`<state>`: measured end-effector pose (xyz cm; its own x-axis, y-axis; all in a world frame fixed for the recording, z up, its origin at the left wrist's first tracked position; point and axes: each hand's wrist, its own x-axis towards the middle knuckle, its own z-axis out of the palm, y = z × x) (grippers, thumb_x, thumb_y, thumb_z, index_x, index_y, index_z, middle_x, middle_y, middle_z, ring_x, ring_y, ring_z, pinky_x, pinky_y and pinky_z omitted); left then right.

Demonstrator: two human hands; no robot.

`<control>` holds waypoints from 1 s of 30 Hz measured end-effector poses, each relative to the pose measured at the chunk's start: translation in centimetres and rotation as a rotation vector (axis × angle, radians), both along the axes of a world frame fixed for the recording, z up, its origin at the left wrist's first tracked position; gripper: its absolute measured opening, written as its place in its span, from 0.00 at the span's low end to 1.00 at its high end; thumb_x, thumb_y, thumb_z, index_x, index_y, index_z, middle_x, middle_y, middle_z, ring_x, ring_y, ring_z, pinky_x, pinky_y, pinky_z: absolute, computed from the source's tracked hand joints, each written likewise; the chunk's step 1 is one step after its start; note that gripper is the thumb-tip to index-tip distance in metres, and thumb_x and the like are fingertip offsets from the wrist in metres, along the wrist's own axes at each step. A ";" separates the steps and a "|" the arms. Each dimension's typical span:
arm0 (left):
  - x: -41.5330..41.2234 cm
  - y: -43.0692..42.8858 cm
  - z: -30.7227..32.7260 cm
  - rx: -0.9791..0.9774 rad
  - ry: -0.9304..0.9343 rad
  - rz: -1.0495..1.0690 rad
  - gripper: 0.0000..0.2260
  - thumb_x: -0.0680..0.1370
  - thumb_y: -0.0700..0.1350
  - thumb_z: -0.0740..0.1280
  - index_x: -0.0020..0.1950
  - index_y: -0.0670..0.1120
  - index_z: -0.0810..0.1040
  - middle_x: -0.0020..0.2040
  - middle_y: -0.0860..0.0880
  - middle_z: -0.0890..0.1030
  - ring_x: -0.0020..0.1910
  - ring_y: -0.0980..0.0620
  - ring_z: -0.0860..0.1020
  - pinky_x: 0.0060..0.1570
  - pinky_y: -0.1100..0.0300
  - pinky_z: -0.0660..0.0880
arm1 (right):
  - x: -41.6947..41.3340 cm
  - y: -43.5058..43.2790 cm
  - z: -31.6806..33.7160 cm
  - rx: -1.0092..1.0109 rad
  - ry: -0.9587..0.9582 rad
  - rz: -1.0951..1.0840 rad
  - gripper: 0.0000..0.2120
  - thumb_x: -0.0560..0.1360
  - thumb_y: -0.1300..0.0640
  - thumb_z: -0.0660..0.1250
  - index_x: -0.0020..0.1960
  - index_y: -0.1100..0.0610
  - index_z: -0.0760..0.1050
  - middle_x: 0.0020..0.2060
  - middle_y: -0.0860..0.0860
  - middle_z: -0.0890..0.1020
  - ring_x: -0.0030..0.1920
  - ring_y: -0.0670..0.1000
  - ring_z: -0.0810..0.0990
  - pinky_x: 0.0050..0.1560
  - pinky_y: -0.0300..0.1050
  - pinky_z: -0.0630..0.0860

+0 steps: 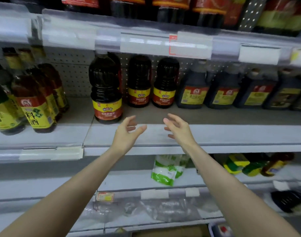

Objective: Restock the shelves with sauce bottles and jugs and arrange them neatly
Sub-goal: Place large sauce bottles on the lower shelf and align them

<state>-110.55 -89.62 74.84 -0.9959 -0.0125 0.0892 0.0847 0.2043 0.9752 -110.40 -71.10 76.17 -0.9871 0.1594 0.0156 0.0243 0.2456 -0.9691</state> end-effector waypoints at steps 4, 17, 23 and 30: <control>3.5 6.0 -1.1 0.034 -0.033 -0.021 0.25 0.75 0.50 0.72 0.69 0.47 0.71 0.60 0.46 0.77 0.58 0.50 0.77 0.49 0.62 0.73 | 3.6 6.3 -1.1 -0.011 -0.035 -0.017 0.20 0.78 0.50 0.66 0.69 0.55 0.71 0.55 0.52 0.80 0.52 0.52 0.81 0.49 0.45 0.77; 14.0 24.6 -14.6 0.070 -0.304 -0.017 0.17 0.75 0.44 0.72 0.62 0.43 0.74 0.49 0.45 0.81 0.43 0.57 0.79 0.39 0.73 0.73 | 13.7 25.3 -14.8 -0.032 -0.240 0.039 0.11 0.78 0.57 0.66 0.59 0.60 0.77 0.44 0.52 0.82 0.40 0.44 0.82 0.39 0.34 0.75; 16.7 28.0 -25.5 -0.006 -0.520 -0.038 0.11 0.76 0.44 0.71 0.57 0.46 0.75 0.41 0.53 0.79 0.39 0.56 0.78 0.33 0.71 0.70 | 17.6 28.4 -27.2 -0.088 -0.458 0.003 0.02 0.78 0.59 0.66 0.49 0.55 0.78 0.41 0.51 0.82 0.37 0.45 0.80 0.38 0.34 0.74; 20.2 29.7 -40.2 -0.035 -0.712 -0.023 0.08 0.75 0.42 0.71 0.52 0.44 0.77 0.39 0.53 0.79 0.36 0.59 0.75 0.39 0.70 0.71 | 21.9 29.8 -43.6 -0.135 -0.711 -0.118 0.04 0.78 0.57 0.67 0.45 0.55 0.77 0.39 0.55 0.82 0.39 0.51 0.80 0.37 0.36 0.74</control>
<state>-90.37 -59.93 34.65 -0.8125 0.0006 -0.5829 -0.5654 0.2421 0.7884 -88.54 -41.35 32.58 -0.7274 0.2207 -0.6497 0.6776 0.0820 -0.7308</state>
